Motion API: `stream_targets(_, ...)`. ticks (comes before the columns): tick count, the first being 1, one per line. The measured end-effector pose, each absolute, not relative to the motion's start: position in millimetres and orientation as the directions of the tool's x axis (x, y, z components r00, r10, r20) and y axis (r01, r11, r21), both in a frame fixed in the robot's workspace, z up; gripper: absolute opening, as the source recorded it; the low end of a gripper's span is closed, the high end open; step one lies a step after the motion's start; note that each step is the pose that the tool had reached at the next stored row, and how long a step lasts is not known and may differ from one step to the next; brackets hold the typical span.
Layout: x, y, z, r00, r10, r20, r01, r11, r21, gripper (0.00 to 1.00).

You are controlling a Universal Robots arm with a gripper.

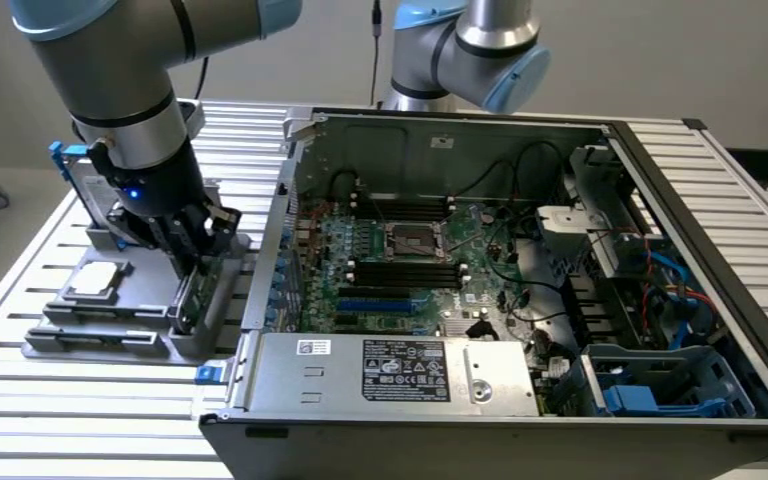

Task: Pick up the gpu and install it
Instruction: 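Pick up the gpu and move the gpu toward the slot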

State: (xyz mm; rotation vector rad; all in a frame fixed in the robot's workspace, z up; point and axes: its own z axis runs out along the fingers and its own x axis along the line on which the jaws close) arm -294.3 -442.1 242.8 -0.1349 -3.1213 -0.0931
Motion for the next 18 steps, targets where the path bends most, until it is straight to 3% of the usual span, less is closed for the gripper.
stream_targets(6, -294, -442, 246, -0.996, 0.086, 0.018, 0.087, 0.994, 0.06, 0.27)
stream_targets(18, -294, -442, 300, -0.996, 0.086, 0.019, 0.087, 0.994, 0.059, 0.27)
